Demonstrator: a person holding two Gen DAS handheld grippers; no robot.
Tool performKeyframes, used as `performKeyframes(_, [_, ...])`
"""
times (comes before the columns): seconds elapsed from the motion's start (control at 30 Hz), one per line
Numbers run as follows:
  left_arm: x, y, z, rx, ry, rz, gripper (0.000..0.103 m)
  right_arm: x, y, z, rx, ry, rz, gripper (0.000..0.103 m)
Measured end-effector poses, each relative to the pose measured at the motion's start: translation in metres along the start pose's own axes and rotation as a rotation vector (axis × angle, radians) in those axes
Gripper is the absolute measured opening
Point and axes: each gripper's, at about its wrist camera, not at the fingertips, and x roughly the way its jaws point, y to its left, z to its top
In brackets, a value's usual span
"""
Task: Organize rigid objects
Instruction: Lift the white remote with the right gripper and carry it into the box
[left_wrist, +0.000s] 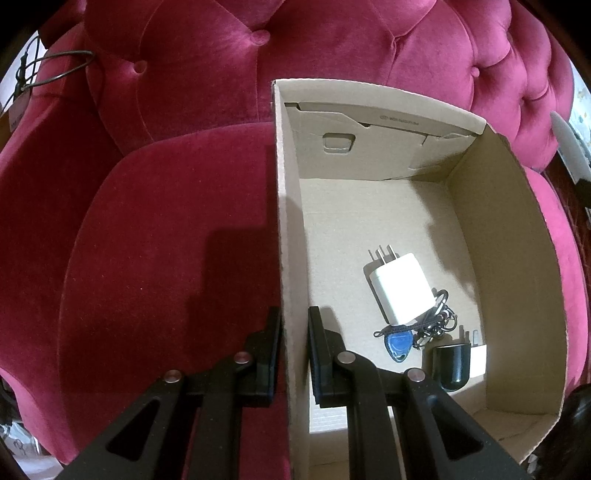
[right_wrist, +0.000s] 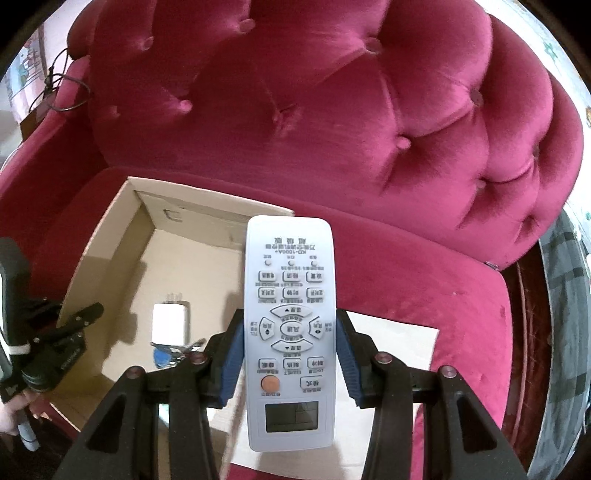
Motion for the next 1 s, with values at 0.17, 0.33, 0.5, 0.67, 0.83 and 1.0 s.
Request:
performKeyframes(0.17, [0.000, 0.001, 0.000, -0.002, 0.000, -0.003, 0.014, 0.007, 0.023, 0.007, -0.010, 0.008, 0.028, 0.049])
performKeyframes(0.33, [0.000, 0.001, 0.000, -0.002, 0.000, -0.003, 0.014, 0.018, 0.042, 0.011, -0.023, 0.029, 0.047, 0.049])
performKeyframes(0.5, [0.001, 0.001, 0.000, -0.001, 0.001, -0.003, 0.014, 0.032, 0.059, 0.011, -0.023, 0.052, 0.070, 0.049])
performKeyframes(0.67, [0.001, 0.002, 0.000, -0.001, 0.000, -0.006, 0.014, 0.052, 0.075, 0.009, -0.031, 0.087, 0.078, 0.049])
performKeyframes(0.83, [0.001, 0.002, 0.000, -0.003, 0.002, -0.006, 0.014, 0.069, 0.083, 0.006, -0.041, 0.112, 0.061, 0.049])
performKeyframes(1.0, [0.001, 0.002, 0.000, -0.001, 0.002, -0.004, 0.015, 0.089, 0.088, 0.002, -0.032, 0.152, 0.048, 0.049])
